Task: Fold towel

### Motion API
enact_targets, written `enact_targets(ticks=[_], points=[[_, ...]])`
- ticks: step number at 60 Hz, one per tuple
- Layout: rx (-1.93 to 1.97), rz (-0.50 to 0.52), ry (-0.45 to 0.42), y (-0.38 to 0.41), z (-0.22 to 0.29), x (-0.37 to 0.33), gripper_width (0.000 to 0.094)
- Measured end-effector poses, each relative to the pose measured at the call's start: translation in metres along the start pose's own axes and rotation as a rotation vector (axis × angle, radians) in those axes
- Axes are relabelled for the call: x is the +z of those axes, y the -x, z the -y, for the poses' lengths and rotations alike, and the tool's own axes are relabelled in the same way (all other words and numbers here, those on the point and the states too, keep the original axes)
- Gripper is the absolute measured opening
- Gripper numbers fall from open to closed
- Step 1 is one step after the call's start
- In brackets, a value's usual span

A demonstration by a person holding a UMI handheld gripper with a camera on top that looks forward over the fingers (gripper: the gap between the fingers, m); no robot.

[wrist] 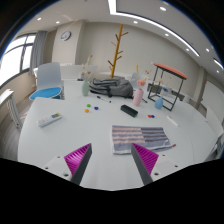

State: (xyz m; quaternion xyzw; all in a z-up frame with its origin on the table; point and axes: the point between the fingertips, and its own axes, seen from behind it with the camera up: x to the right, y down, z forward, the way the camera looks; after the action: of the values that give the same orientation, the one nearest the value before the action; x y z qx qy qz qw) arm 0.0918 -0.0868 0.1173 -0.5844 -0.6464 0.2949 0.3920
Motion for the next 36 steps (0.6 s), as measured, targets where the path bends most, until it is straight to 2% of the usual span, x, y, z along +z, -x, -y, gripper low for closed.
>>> enact_targets(ticks=[19, 36], points=[[0.044, 0.071, 0.052, -0.01, -0.022, 0.144, 0.0849], [0.056, 0.077, 0.082, -0.012, -0.036, 0.206, 0.0824]])
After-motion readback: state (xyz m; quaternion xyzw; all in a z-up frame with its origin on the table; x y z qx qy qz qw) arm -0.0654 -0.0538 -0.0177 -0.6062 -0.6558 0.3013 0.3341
